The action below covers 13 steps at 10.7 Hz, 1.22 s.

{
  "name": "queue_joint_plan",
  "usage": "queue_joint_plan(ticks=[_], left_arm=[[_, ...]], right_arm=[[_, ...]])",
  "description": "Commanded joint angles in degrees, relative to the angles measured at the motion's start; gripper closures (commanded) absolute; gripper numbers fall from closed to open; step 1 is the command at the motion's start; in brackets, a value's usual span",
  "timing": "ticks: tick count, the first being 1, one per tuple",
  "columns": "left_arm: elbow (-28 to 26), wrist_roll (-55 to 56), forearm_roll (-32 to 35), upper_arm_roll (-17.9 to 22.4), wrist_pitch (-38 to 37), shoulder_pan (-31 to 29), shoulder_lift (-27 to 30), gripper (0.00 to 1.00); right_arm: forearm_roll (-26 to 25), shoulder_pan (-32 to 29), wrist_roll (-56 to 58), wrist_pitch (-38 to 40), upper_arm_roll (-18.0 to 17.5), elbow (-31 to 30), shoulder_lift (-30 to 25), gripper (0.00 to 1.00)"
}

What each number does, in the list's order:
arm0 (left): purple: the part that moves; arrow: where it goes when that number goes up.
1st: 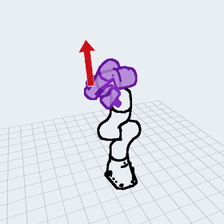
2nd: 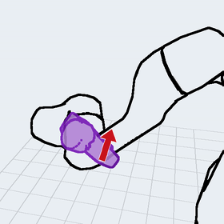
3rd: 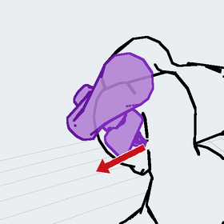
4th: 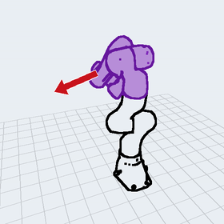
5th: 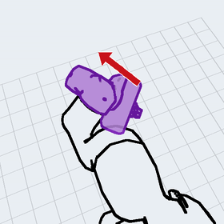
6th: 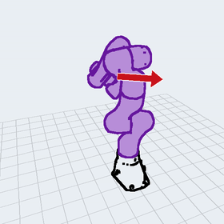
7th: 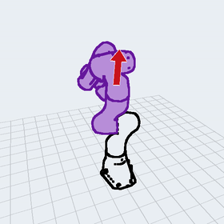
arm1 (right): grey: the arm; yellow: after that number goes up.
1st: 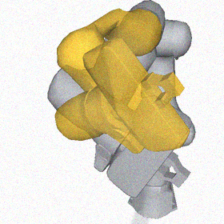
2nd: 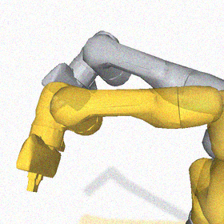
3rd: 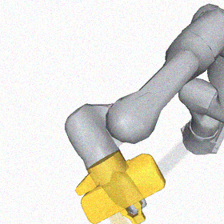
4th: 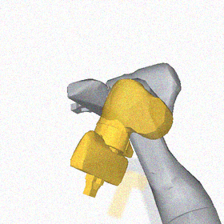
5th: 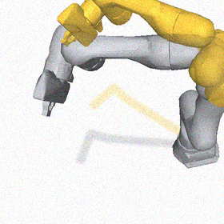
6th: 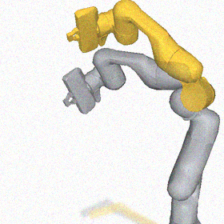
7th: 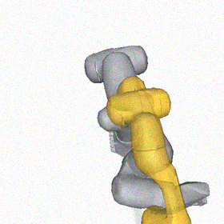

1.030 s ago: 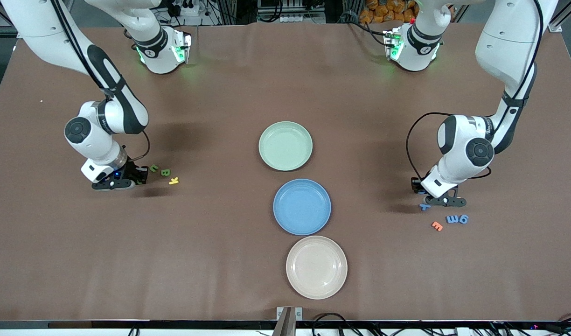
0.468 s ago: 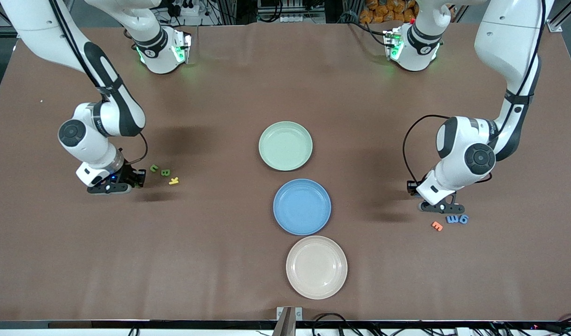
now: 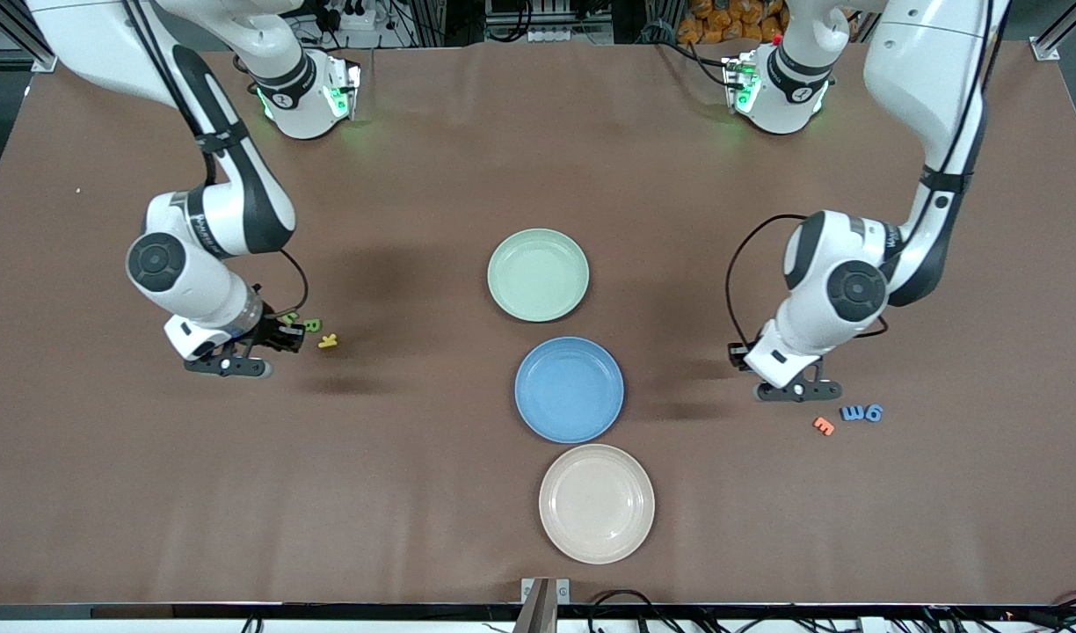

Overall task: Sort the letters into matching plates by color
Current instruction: 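Lift green p with the right gripper while the left gripper carries blue e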

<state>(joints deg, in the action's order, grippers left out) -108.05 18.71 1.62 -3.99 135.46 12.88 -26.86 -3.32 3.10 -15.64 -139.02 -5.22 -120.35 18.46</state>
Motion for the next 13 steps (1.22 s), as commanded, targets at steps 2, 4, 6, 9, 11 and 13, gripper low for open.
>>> queue_joint_plan(ticks=[2, 4, 6, 9, 11, 13], left_arm=[[6.95, 15.88, 0.4, 0.03, -1.16, 8.02, -3.02, 1.0], [12.13, 21.26, -2.13, -0.06, -1.16, 10.23, -5.56, 1.0], [14.26, 21.98, -6.79, 0.03, -1.16, 12.77, -6.72, 1.0], [16.45, 28.82, -7.51, 0.03, -0.73, 15.24, -8.29, 1.0], [19.53, 32.86, -7.51, 0.03, -0.72, 16.81, -10.49, 1.0], [20.5, 35.43, -7.34, 0.12, -0.72, 17.79, -11.11, 1.0]], right_arm=[[0.25, 5.04, -14.2, 0.59, -4.09, 0.29, 0.08, 1.0], [0.25, 9.79, -19.67, 0.68, -4.36, 0.29, 0.6, 1.0], [0.34, 12.44, -23.44, 0.5, -6.72, 0.29, 1.92, 1.0], [0.34, 15.77, -30.65, -0.11, -10.33, 0.38, 3.24, 1.0], [0.34, 19.29, -36.01, -0.38, -10.42, 1.6, 4.99, 1.0], [0.34, 22.46, -41.02, -0.38, -10.42, 4.49, 8.15, 1.0]])
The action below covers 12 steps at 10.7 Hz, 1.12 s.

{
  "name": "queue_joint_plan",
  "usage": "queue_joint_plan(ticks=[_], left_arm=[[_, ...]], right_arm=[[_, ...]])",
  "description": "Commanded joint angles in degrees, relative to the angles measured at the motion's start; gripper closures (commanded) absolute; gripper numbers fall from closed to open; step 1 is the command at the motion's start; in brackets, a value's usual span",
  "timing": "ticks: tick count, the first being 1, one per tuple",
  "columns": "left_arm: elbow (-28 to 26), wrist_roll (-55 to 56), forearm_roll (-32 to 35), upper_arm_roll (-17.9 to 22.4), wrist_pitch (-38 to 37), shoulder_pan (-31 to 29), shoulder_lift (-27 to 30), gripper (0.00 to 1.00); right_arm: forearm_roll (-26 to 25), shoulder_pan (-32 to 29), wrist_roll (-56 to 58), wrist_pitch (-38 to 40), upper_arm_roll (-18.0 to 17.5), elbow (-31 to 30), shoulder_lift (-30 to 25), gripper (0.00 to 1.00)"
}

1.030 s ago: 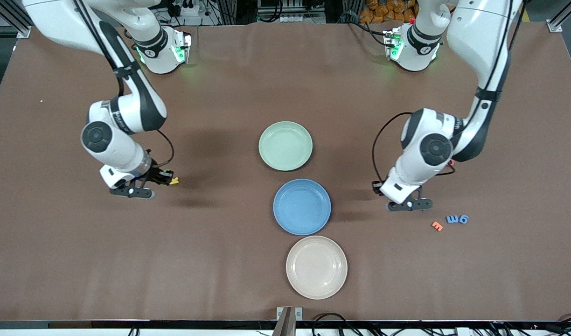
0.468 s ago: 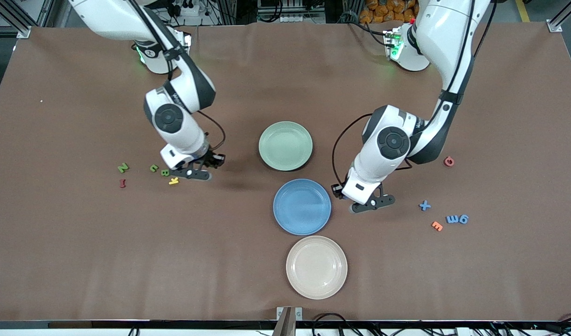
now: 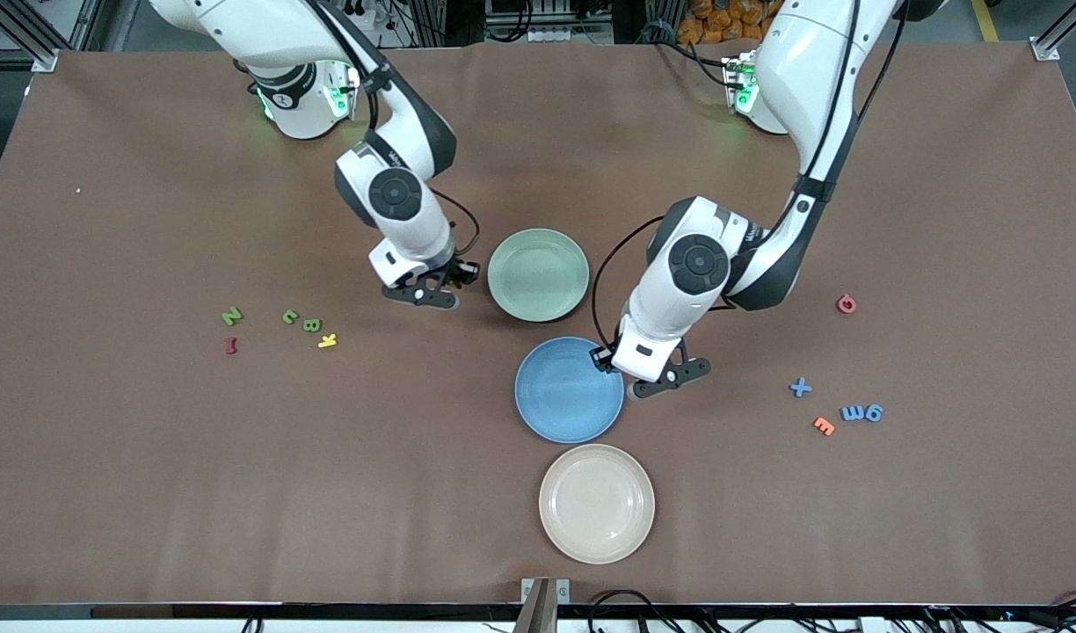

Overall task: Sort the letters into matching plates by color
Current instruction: 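Drop green p on the green plate while the left gripper drops e on blue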

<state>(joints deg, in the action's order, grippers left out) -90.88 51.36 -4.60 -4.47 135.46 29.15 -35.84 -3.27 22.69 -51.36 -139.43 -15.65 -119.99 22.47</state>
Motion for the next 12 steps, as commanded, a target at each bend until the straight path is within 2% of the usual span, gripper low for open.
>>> queue_joint_plan(ticks=[1, 2, 3, 7, 8, 9, 10, 12], left_arm=[[3.34, 2.78, -0.77, 0.61, -0.72, 1.61, -2.13, 0.81], [3.34, 2.6, -0.42, 0.78, -0.72, 2.04, -2.22, 0.09], [3.25, 2.34, 1.59, 0.96, -0.72, 2.48, -2.22, 0.0], [3.25, 2.16, 2.93, 1.13, -0.81, 1.79, -2.04, 0.0], [2.99, 2.07, 3.62, 1.13, -0.9, 1.0, -2.04, 0.0], [2.73, 1.9, 5.8, 1.13, -1.16, -0.66, -1.87, 0.0], [2.64, 1.03, 6.96, 1.13, -1.25, -1.72, -1.78, 0.0], [2.55, -1.43, 7.06, 1.13, -2.38, -4.44, -1.87, 0.0]], right_arm=[[0.19, 4.2, -8.03, 0.04, 0.0, 5.63, 5.64, 1.0], [0.19, 5.17, -10.32, 0.04, 0.0, 6.69, 6.43, 1.0], [0.28, 6.05, -12.34, 0.04, 0.0, 7.66, 7.14, 1.0], [0.28, 8.16, -19.21, 0.04, -0.08, 11.18, 10.13, 1.0], [0.54, 8.25, -19.31, 0.12, -0.08, 11.35, 10.13, 0.84], [1.76, 8.25, -21.48, 0.21, -0.08, 11.7, 10.13, 0.11], [1.86, 8.34, -22.55, 0.65, -0.08, 12.4, 10.05, 0.0], [1.86, 7.47, -22.21, 1.61, -0.61, 12.67, 9.0, 0.0]])
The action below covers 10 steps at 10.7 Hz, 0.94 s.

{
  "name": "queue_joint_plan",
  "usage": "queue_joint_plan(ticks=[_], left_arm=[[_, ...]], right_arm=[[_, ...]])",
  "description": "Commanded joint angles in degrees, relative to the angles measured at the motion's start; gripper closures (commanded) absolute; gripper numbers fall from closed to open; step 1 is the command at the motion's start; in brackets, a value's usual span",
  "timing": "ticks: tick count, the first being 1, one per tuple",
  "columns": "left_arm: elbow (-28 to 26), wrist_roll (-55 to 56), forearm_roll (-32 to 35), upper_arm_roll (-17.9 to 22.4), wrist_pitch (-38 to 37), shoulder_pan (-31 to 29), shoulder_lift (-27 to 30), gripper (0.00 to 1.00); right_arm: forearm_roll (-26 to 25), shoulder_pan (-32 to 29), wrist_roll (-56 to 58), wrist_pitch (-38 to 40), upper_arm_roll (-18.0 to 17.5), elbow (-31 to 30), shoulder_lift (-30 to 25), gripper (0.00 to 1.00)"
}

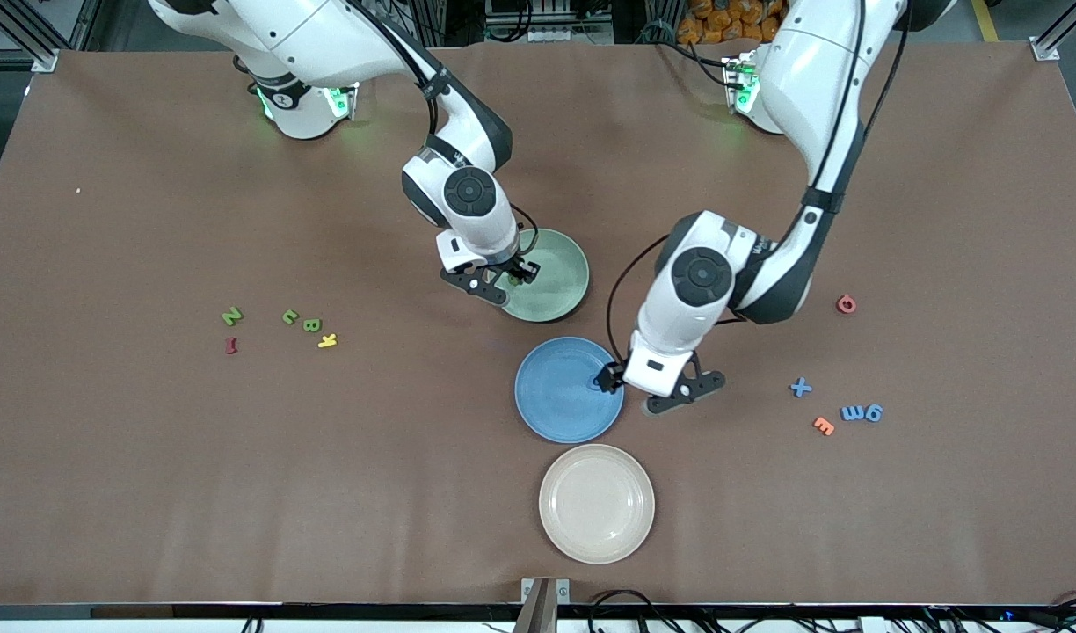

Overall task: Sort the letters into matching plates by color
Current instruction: 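Drop green p on the green plate while the left gripper drops e on blue, then move the right gripper to green B while the left gripper reaches blue x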

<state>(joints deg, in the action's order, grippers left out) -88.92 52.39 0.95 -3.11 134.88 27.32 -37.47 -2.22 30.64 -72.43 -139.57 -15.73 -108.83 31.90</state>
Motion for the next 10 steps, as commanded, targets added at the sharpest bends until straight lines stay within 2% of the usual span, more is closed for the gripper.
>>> queue_joint_plan(ticks=[1, 3, 6, 10], left_arm=[[0.59, -3.59, 1.52, -0.23, -3.64, -3.66, -0.32, 0.0], [0.59, -6.92, 1.6, -0.23, -6.81, -6.65, -0.23, 0.0], [0.33, -11.75, 1.6, -0.23, -9.19, -10.43, -0.05, 0.0], [-0.29, -23.36, 1.69, -0.15, -9.9, -14.65, 0.12, 0.0]], right_arm=[[0.82, -2.67, -1.04, 2.8, -2.18, 1.61, -1.13, 0.0], [0.82, -8.63, -0.43, 9.19, -4.83, 1.52, -4.9, 0.0], [0.82, -21.02, 12.36, 18.35, -9.91, 1.08, -9.21, 0.0], [0.91, -29.56, 25.99, 20.21, -11.07, -5.67, -18.53, 0.0]])
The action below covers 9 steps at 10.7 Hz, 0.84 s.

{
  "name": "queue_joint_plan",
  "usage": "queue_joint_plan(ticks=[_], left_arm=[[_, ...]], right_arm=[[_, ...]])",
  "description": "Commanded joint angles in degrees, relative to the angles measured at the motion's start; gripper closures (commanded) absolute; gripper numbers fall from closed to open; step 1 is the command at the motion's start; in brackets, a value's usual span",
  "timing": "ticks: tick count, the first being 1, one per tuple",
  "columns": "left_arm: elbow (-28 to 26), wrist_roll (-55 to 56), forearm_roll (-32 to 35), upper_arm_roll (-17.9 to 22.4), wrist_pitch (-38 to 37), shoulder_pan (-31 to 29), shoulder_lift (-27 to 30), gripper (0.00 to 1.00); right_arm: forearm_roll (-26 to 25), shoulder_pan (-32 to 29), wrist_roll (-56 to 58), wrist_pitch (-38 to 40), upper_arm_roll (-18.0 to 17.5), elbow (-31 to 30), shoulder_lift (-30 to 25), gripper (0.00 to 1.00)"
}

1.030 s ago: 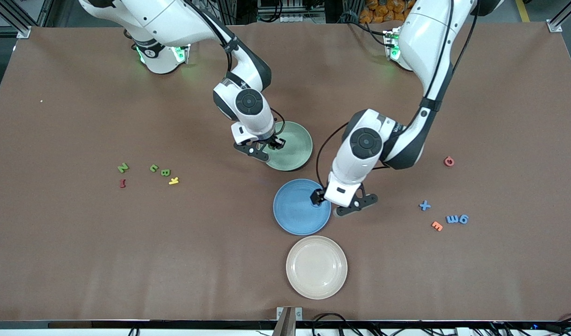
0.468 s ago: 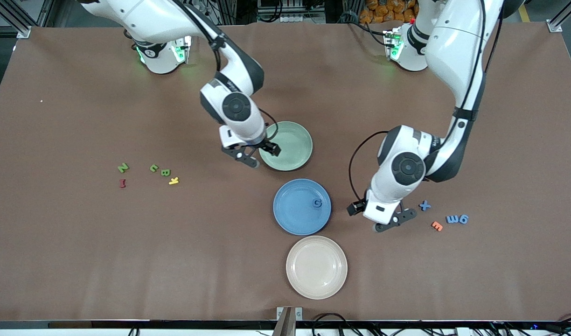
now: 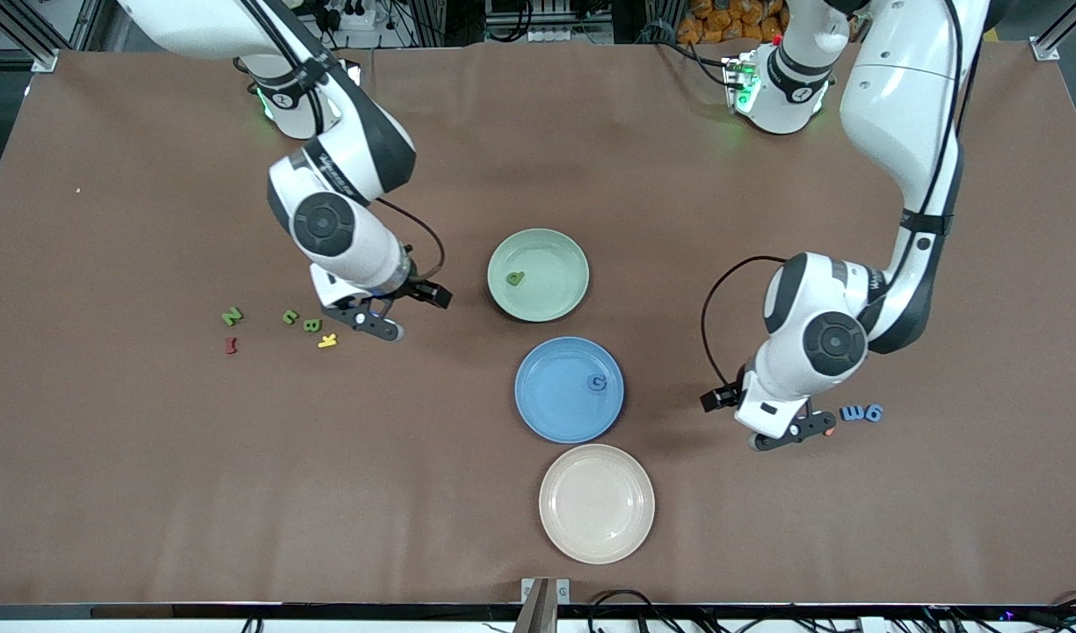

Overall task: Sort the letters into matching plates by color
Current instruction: 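Move the right gripper to green B while the left gripper reaches blue x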

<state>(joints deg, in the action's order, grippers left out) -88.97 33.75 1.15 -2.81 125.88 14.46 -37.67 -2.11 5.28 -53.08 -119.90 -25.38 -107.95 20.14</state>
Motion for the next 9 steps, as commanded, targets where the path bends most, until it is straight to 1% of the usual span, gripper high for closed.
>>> queue_joint_plan(ticks=[1, 3, 5, 7, 9], left_arm=[[-0.24, -7.62, 1.57, -0.45, -2.2, -3.11, 0.32, 0.0], [-0.24, -13.86, 6.82, -0.53, -2.92, -5.31, 0.32, 0.0], [-0.24, -17.56, 7.38, -0.53, -2.92, -6.11, 0.15, 0.0], [-0.24, -22.03, 7.55, -0.53, -2.92, -8.65, 0.23, 0.0], [-0.24, -23.64, 7.55, -0.53, -2.92, -8.92, 0.06, 0.0]], right_arm=[[0.79, -5.88, 9.89, 1.94, -1.6, -7.01, -7.39, 0.0], [0.71, -8.95, 16.21, 2.57, -1.6, -9.37, -9.23, 0.0], [0.71, -11.95, 22.55, 2.22, -1.6, -12.53, -11.17, 0.0], [0.71, -15.02, 29.31, 0.91, -1.52, -16.04, -13.01, 0.0], [0.62, -17.05, 33.99, -3.91, -1.52, -20.61, -14.43, 0.0]])
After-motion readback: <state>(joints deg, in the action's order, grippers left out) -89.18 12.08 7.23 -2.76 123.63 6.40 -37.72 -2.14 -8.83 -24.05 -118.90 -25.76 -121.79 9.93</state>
